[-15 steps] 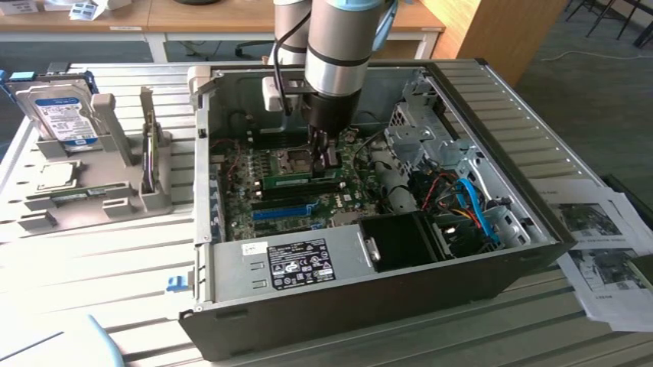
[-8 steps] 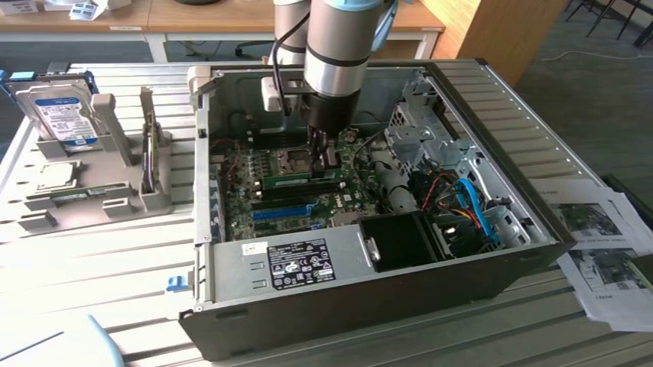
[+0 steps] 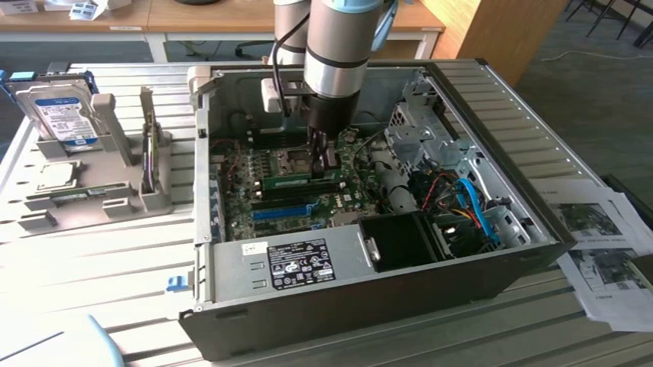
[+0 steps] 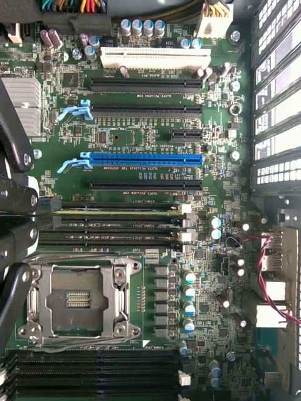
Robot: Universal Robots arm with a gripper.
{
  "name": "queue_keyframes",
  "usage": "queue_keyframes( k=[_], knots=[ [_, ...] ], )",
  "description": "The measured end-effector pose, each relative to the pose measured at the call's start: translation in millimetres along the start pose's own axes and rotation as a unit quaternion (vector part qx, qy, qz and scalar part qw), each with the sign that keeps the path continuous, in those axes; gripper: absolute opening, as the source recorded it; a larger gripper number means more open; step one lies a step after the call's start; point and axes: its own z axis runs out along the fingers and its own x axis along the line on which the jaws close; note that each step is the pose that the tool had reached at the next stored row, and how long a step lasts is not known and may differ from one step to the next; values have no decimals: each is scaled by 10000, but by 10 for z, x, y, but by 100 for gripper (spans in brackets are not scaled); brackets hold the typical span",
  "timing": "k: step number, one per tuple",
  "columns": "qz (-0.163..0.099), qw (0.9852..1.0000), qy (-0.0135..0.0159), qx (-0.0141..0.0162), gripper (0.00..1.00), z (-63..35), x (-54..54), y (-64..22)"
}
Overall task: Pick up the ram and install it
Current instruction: 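Insert the ram into the slot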
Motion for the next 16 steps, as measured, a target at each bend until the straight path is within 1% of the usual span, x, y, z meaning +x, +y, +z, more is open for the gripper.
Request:
queue_keyframes(
  k=[6,7,16],
  knots=[
    [0,10000,-1,1,11,21,0,-1],
    [0,10000,-1,2,11,37,0,-1],
    [-23,10000,0,1,11,45,5,-1]
  ],
)
